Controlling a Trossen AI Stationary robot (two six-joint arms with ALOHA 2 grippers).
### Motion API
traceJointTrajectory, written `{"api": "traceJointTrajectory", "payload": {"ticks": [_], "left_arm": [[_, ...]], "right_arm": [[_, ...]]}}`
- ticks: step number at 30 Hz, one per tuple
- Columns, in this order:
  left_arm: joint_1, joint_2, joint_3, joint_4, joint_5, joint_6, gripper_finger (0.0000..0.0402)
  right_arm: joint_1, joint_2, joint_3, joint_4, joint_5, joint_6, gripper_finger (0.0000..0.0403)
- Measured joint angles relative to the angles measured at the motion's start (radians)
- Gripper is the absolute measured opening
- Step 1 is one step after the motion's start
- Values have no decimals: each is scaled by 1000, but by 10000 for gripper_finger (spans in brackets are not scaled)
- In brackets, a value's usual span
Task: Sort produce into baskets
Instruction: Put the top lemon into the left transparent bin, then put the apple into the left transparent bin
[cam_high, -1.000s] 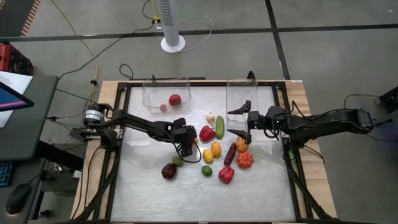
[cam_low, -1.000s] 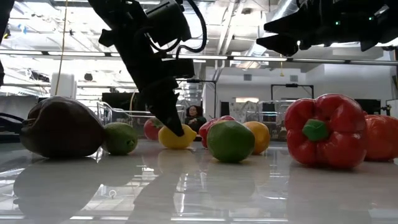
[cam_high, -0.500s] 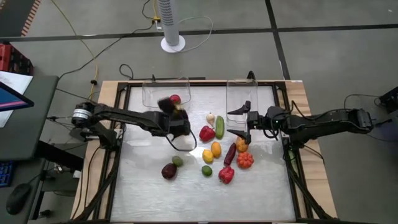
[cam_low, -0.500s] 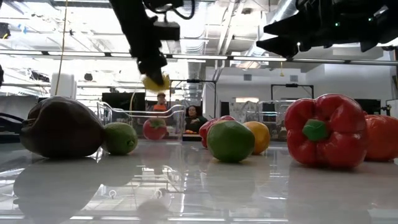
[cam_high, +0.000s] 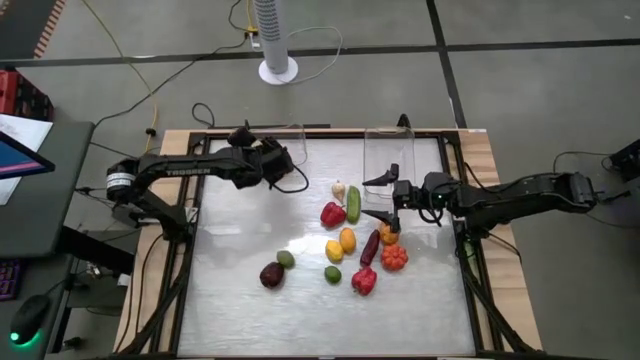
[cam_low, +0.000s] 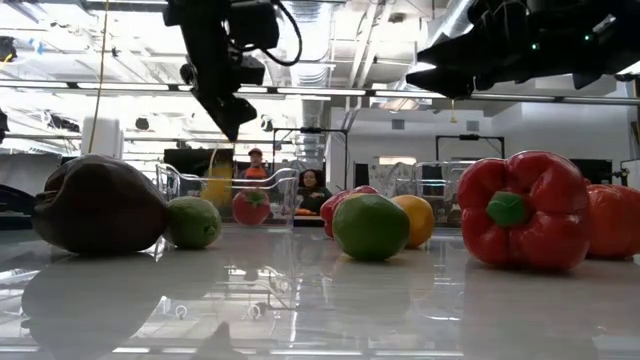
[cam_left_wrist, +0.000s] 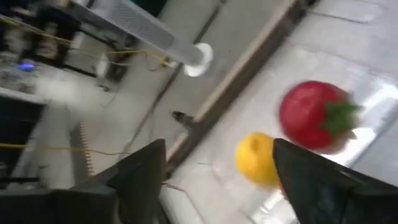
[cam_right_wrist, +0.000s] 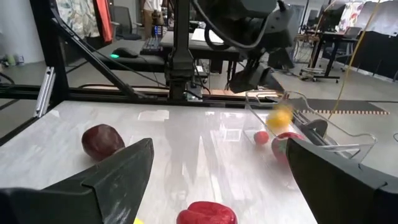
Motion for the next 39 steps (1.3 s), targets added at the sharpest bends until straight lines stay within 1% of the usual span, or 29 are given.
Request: {"api": "traceJointTrajectory", "payload": {"ticks": [2,4,6,8,11,14,16,18,21,24,27,29,32,35,39], "left_arm": [[-9,0,0,1,99,8,301],[-34,0,0,18,248,-10,304],[-86,8,0,46,420,-24,301],[-164,11,-1,57,545,-37,295],[-300,10,0,81,662,-73,287],[-431,11,0,88,734,-160,284],[-513,11,0,101,746,-243,284],[-583,11,0,119,725,-344,284],[-675,11,0,128,652,-461,290],[-746,14,-1,124,544,-541,301],[-793,35,-9,125,421,-614,316],[-811,64,-19,149,386,-643,326],[-827,116,-31,158,401,-669,338],[-826,171,-34,156,427,-694,343],[-826,234,-34,147,510,-726,343]], "right_arm": [[0,-1,0,4,0,0,393],[0,-7,0,0,0,0,393],[0,-11,0,4,0,-1,393],[0,-11,0,7,0,0,393],[0,-11,0,7,0,1,393],[0,-11,0,7,0,15,393],[0,-11,0,8,0,16,393],[0,-11,0,8,0,19,393],[0,-11,0,13,0,27,393],[0,-11,0,25,-1,27,393],[0,-11,0,32,-1,27,393],[0,-11,0,35,-1,27,393],[0,-11,0,35,-1,27,393],[0,-11,0,37,-1,27,393],[0,-11,0,38,-1,27,393]]}}
